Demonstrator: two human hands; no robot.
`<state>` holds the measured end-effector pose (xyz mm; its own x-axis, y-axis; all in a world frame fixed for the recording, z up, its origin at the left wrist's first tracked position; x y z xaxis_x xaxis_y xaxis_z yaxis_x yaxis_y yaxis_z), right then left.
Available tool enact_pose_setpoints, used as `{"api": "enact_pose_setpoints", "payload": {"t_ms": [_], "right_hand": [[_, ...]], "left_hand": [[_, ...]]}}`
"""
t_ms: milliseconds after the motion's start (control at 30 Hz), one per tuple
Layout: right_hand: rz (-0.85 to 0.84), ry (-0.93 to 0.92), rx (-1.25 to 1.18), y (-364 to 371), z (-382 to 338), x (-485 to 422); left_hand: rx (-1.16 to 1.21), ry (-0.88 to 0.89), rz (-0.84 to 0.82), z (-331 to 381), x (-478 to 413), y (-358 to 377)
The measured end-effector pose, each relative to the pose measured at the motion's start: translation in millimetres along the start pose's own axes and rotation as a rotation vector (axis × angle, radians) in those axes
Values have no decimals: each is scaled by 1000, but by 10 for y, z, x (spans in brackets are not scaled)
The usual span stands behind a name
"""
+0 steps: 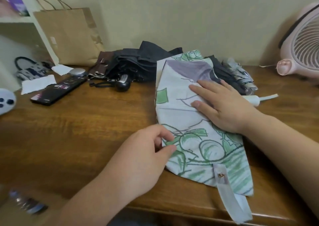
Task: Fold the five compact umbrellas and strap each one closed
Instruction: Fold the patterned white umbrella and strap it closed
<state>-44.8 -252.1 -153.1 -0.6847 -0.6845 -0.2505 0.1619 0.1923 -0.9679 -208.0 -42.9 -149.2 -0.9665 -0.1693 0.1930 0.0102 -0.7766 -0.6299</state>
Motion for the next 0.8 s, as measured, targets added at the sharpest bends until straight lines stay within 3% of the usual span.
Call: {"api": "enact_pose_setpoints", "payload": {"t_ms": [267,367,433,500,533,667,800], "right_hand": [[34,-16,40,60,19,-23],[25,-16,50,66,25,-34],[22,-15,47,73,30,-29],[21,-10,41,79,45,-27],[20,-9,40,81,45,-27],[18,-6,36,88,45,-27],[17,-2,19,91,59,-43]], "left_hand": [[3,-42,-259,-45,76,-164],[-107,50,-82,-30,54,-226],[-215,231,43,41,-1,-315],[-349,355,19,100,-67,-362],[-358,325,-27,98,-89,-382],[-73,66,-190,-24,-65,-402],[256,-30,-307,-102,31,-187]]}}
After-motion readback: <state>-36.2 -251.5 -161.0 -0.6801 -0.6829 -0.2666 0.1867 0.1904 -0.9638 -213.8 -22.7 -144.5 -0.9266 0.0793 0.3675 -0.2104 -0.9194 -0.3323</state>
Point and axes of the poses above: each hand's wrist, its own x-axis away from the middle knuckle, its own y-axis out of the palm, z = x × y, the point moved 2 cm from there along -x, towards the middle knuckle, and after that the axes turned 9 degrees about -y, right-handed, at the moved point
